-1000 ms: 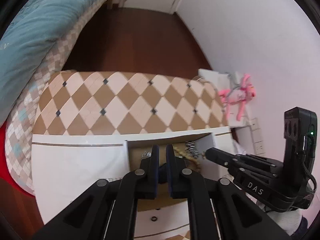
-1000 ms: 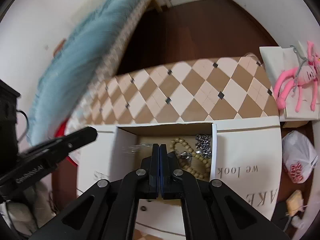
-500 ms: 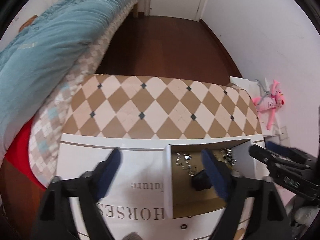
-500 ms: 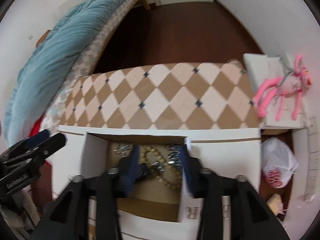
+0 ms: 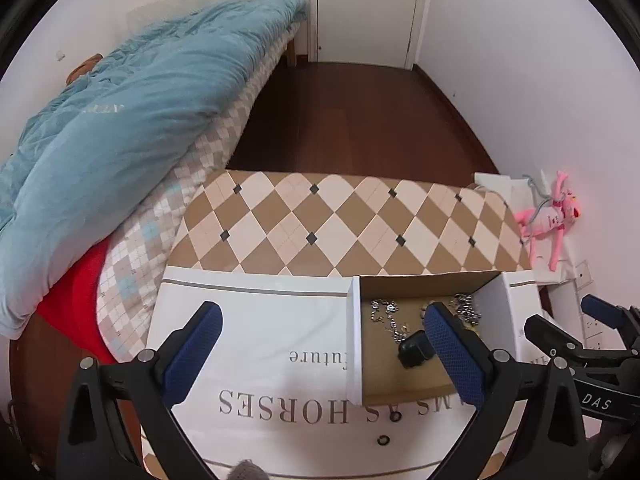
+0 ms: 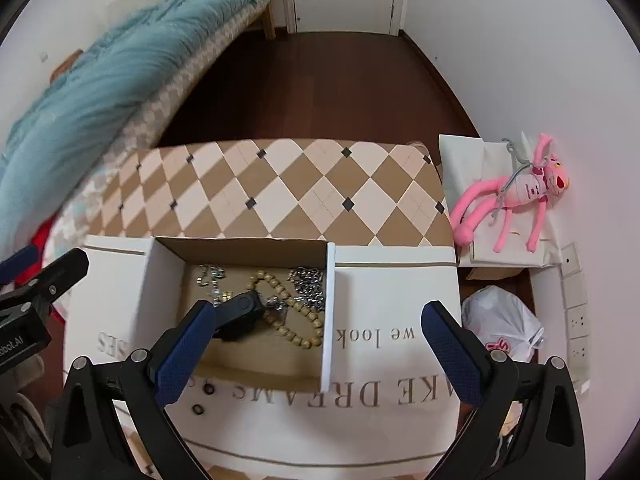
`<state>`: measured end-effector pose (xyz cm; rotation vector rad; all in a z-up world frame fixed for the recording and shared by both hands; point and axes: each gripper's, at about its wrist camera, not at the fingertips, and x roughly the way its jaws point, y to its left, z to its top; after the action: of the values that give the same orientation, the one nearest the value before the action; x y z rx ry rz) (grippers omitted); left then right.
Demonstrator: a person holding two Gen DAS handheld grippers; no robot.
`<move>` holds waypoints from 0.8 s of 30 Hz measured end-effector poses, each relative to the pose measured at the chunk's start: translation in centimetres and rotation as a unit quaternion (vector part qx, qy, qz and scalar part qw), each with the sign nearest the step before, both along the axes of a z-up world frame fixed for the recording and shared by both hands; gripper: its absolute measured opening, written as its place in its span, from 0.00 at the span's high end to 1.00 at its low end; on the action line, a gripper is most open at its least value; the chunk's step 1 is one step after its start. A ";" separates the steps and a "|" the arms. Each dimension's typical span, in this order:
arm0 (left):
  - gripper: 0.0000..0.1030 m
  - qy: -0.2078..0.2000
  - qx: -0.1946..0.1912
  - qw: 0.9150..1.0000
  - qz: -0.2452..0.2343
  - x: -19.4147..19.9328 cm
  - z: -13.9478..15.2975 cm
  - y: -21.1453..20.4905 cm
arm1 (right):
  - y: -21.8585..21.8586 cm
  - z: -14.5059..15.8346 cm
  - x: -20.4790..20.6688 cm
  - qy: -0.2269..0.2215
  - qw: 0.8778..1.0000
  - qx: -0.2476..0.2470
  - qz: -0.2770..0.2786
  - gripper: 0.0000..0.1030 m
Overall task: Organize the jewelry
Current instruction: 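Lift both open grippers away from the box, then lower the left gripper onto a small black ring and close it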
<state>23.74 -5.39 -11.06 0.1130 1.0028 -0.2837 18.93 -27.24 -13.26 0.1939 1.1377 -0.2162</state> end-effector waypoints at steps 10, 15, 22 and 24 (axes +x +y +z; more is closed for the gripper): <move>0.00 -0.037 0.052 0.998 0.029 -6.1 0.0 0.8 | 1.0 1.7 -6.5 -0.038 0.999 0.014 -0.021 0.00; 0.00 0.008 0.041 0.999 0.020 -8.4 -4.9 1.2 | 1.2 -1.6 -10.4 -0.021 0.999 0.017 -0.041 0.00; 0.00 0.073 0.054 0.996 -0.006 -10.7 -11.4 -0.4 | 0.5 -7.7 -13.5 0.026 0.997 0.028 -0.069 0.23; 0.00 0.084 0.049 0.995 -0.012 -10.9 -12.4 -1.0 | 0.2 -8.8 -13.7 0.032 0.996 0.035 -0.075 0.24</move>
<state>12.85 -6.37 -23.47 0.1924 1.1838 -0.2694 5.21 -27.02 -22.11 0.3364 1.1971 -0.3176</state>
